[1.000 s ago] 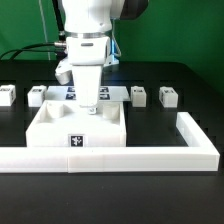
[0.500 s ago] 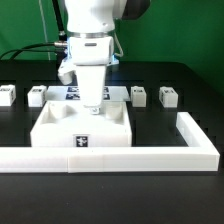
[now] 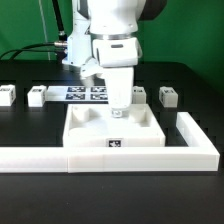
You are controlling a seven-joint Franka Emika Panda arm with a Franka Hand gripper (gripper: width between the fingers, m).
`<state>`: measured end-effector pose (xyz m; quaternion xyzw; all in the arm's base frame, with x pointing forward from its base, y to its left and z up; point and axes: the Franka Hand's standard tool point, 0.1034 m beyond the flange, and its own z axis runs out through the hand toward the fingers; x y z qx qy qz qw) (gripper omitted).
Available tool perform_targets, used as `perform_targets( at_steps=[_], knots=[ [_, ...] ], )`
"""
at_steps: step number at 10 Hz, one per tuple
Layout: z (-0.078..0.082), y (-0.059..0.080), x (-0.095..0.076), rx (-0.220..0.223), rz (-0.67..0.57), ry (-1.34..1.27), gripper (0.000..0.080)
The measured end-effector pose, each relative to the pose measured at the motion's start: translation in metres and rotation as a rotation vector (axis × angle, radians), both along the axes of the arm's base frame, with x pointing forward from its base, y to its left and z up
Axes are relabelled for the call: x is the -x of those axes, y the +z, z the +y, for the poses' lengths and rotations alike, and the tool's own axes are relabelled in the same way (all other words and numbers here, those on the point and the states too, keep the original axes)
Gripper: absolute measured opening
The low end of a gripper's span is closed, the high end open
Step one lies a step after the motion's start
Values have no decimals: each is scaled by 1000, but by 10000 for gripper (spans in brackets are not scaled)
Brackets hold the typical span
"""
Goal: Assemble square table
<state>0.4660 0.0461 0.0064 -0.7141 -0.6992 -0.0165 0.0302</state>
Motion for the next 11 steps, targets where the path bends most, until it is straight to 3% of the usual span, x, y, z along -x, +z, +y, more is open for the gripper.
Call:
perform_targets(
  at_steps=[5, 10, 11],
  knots=[
    [41, 0, -19, -8, 3, -65, 58],
    [40, 1, -24, -3, 10, -82, 66],
    [39, 0, -24, -3, 11, -82, 240]
  ],
)
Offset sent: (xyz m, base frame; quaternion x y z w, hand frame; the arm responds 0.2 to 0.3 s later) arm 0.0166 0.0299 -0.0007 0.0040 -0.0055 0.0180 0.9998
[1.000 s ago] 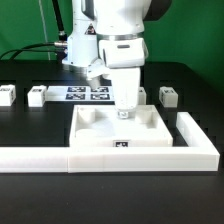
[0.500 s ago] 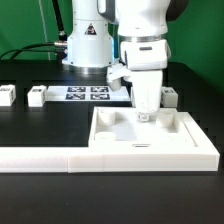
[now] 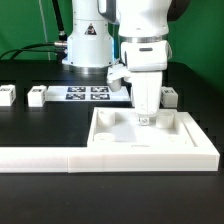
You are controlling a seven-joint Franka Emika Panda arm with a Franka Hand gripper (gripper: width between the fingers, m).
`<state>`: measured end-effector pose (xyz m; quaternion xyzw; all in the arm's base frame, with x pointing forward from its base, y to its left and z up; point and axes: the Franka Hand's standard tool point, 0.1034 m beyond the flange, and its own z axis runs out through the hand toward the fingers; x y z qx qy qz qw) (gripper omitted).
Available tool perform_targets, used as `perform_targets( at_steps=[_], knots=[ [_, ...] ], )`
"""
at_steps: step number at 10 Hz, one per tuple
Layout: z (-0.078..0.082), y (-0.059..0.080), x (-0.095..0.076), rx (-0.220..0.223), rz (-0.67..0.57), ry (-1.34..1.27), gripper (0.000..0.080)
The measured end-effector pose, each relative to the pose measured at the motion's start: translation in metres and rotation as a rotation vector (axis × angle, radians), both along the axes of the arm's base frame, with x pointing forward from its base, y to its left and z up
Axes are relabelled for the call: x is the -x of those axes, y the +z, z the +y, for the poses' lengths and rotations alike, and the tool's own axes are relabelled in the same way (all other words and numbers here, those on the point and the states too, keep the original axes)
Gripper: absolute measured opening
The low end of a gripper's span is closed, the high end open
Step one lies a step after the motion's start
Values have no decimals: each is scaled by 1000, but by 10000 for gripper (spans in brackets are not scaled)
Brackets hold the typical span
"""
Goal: Assemble square table
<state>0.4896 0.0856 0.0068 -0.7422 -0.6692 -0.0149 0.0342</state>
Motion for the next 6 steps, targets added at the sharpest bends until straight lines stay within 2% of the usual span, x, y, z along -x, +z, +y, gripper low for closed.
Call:
perform_targets(
  at_steps=[1, 2, 3, 4, 6],
  knots=[
    [0, 0, 0, 0, 0, 0, 422],
    [0, 0, 0, 0, 0, -1, 555],
    [-1, 0, 0, 0, 0, -1, 555],
    [-1, 0, 0, 0, 0, -2, 630],
    [-2, 3, 0, 1, -3, -13, 644]
  ],
)
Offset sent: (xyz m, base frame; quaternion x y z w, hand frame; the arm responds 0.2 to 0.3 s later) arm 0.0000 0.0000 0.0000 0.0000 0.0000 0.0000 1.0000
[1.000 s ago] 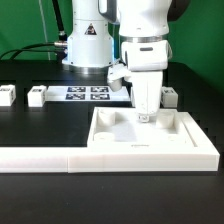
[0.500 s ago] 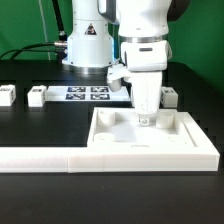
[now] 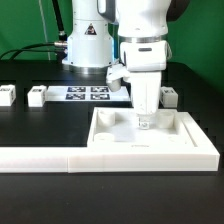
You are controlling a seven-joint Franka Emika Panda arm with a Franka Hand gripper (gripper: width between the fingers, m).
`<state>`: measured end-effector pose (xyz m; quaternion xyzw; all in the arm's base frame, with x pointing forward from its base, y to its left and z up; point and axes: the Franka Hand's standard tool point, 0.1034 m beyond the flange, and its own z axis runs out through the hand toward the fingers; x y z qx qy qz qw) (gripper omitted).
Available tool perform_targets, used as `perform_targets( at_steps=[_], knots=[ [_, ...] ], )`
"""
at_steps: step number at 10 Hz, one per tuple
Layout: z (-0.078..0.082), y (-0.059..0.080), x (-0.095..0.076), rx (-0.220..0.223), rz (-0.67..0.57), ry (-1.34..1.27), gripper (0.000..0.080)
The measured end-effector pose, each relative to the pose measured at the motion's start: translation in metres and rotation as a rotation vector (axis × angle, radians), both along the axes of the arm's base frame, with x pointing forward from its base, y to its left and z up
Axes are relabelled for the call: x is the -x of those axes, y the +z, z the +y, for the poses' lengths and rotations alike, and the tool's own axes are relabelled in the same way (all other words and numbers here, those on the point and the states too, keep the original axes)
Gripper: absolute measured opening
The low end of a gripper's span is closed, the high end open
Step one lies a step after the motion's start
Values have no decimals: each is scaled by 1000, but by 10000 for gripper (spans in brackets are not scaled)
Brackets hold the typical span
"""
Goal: Assemble square table
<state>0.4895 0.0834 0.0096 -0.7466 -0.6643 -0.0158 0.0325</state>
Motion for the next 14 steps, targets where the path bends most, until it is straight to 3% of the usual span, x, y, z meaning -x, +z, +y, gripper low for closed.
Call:
perform_targets(
  at_steps=[3, 6, 9, 12, 14],
  knots=[
    [0, 30, 12, 10, -34, -176, 649],
    [7, 49, 23, 15, -53, -270, 649],
    [6, 47, 23, 13, -43, -353, 649],
    [8, 48, 29, -9, -43, -660, 649],
    [20, 47, 39, -14, -21, -873, 649]
  ],
)
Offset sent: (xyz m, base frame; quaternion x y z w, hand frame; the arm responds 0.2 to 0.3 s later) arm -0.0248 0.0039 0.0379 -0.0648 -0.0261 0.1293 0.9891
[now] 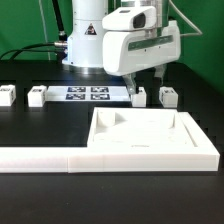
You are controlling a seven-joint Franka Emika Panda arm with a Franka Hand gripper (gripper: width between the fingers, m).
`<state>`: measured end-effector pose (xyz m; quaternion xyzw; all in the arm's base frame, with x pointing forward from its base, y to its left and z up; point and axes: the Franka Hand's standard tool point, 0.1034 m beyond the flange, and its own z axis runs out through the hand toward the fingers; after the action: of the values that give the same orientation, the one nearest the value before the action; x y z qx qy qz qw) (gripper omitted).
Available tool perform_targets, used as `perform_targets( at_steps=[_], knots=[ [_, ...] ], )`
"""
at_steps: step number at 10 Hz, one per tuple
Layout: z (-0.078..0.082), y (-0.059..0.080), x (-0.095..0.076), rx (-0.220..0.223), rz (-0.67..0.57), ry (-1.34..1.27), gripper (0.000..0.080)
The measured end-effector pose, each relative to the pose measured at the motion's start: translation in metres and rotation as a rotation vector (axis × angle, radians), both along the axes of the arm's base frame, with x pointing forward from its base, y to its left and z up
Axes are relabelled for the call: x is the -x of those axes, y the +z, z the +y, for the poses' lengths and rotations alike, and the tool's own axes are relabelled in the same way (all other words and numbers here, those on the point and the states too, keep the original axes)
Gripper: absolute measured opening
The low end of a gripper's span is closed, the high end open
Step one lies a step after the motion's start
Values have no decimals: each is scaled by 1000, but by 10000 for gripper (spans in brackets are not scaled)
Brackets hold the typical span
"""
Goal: Assemble square table
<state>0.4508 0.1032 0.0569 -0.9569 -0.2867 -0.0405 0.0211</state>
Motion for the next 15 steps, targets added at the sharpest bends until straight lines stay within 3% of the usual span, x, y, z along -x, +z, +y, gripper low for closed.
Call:
perform_targets(
  at_steps=[5, 8, 10, 12, 15],
  knots=[
    [13, -1, 4, -53, 37, -404, 649],
    [43, -5, 22, -63, 72, -600, 649],
    [55, -10, 38, -55, 82, -563, 649],
    [53, -10, 36, -47, 99, -559, 649],
    [52, -10, 41, 33, 265, -546, 649]
  ],
)
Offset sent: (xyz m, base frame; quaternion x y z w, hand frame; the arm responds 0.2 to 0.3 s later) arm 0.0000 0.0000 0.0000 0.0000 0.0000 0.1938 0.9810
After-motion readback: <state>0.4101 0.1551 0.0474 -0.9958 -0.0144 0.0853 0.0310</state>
